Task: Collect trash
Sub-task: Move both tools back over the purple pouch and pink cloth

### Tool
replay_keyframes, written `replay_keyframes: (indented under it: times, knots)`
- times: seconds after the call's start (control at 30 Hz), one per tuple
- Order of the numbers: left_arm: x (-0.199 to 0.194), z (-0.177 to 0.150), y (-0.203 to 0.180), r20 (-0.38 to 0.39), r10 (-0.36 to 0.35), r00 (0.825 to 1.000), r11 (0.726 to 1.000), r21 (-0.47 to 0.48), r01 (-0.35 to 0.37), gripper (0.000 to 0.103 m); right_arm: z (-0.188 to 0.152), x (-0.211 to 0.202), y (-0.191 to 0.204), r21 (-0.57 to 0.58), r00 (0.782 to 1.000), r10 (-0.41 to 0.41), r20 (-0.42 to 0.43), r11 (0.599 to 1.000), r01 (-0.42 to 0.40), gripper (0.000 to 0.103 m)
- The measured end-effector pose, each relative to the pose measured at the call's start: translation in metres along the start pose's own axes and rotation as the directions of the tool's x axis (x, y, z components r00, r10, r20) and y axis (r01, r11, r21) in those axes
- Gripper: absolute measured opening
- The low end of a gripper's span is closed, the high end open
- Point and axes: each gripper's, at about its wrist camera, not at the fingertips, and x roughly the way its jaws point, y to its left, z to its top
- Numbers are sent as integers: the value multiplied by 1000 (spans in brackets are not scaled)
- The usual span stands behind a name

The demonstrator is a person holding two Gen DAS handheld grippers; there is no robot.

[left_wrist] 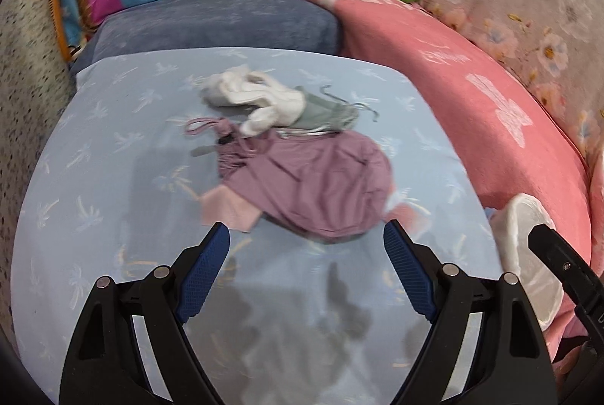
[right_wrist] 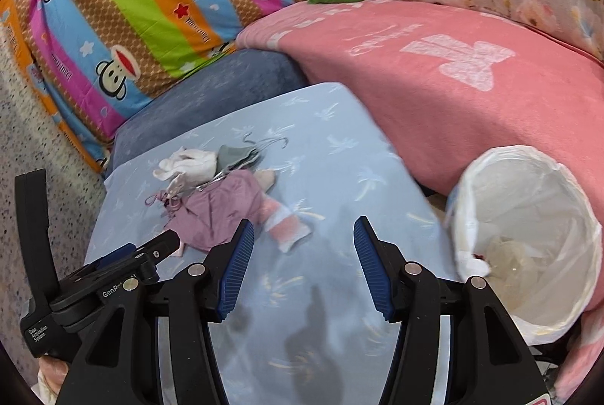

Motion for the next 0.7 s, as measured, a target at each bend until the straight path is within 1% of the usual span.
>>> replay_keyframes:
  times: [0.3, 0.47, 0.6, 0.7]
  knots:
    - [15, 2, 54, -26, 39, 999, 996, -75, -41, 80, 2, 60, 45, -30, 996, 37, -84, 999, -40, 55]
    - [27, 5, 72, -44, 47, 998, 994, -101, -51, 80, 2, 93, 61, -39, 991, 31, -127, 999, -37, 55]
    - [35, 5, 79, -57, 47, 997, 993, -110, -53, 80, 0, 117, 68, -36, 987, 20, -157, 999, -26, 55]
    - [41, 5, 83, -69, 41, 997, 992, -118, -49, 80, -2, 129, 72, -33, 984, 26, -174, 999, -33, 54]
